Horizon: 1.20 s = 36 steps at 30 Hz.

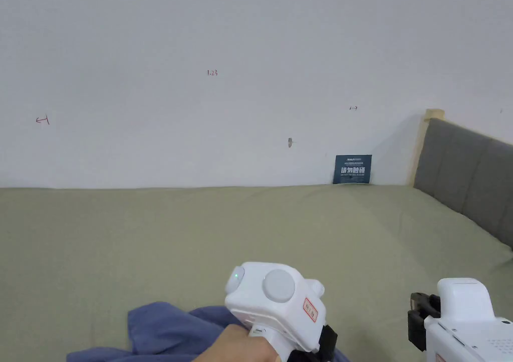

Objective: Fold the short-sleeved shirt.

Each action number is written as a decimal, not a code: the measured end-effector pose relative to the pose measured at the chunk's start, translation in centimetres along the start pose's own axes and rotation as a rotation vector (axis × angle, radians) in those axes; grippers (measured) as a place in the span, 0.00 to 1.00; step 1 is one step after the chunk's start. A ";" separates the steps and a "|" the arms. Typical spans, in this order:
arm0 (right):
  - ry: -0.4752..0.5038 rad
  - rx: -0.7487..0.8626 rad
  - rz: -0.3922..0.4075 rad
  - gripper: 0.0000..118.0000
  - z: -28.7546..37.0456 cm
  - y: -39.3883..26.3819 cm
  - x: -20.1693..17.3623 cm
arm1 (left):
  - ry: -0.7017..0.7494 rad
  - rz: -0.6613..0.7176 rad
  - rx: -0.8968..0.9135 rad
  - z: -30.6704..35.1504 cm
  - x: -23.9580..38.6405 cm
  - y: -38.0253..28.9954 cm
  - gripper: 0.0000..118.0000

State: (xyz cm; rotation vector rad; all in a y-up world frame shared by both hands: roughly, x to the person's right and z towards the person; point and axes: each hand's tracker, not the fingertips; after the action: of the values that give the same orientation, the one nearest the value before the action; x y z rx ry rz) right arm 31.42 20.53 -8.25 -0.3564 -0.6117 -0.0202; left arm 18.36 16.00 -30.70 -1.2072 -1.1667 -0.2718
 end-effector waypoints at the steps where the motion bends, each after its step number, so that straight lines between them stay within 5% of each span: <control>1: 0.004 -0.004 -0.002 0.02 0.0 0.0 -0.2 | 0.001 0.045 -0.003 -0.4 -0.2 -0.7 0.07; 3: 0.030 -0.009 -0.010 0.02 -0.1 0.0 -0.5 | 0.029 0.141 -0.011 0.2 -1.8 -1.3 0.58; 4: 0.053 -0.010 -0.016 0.02 -0.2 0.1 -0.7 | 0.073 0.170 -0.032 1.3 -2.4 -1.7 0.75; 5: 0.070 -0.011 -0.019 0.02 -0.2 0.3 -0.9 | 0.096 0.182 -0.013 2.8 -2.8 -2.3 0.78; 10: 0.131 0.004 -0.012 0.02 0.6 1.8 -2.3 | 0.287 0.190 0.347 14.8 -5.7 -6.8 0.75; 12: 0.138 0.018 -0.011 0.02 0.8 2.4 -2.8 | 0.408 0.202 0.497 18.4 -6.5 -9.6 0.66; 13: 0.146 0.023 -0.015 0.02 0.8 2.7 -3.0 | 0.470 0.216 0.569 20.1 -6.9 -11.3 0.55; 15: 0.155 0.023 -0.026 0.02 1.2 2.8 -3.5 | 0.571 0.267 0.675 21.9 -7.5 -14.5 0.10; 16: 0.158 0.019 -0.031 0.02 1.2 2.8 -3.8 | 0.624 0.284 0.722 22.6 -7.6 -16.1 0.00; 21: 0.173 -0.002 -0.046 0.02 1.4 1.8 -4.8 | 0.702 0.255 0.832 23.0 -7.7 -22.3 0.00; 31: 0.191 -0.048 -0.024 0.02 0.5 0.0 -5.7 | 0.636 0.306 0.566 21.6 -15.0 -20.3 0.00; 36: 0.202 -0.072 -0.010 0.02 -1.1 -0.4 -5.9 | 0.479 0.372 0.314 19.8 -21.1 -15.3 0.00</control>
State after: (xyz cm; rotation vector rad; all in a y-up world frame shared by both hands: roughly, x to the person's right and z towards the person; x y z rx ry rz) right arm 27.09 19.27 -12.28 -0.4159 -0.4136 -0.0870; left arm -12.65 17.98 -40.91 -0.9843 -0.5308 -0.0813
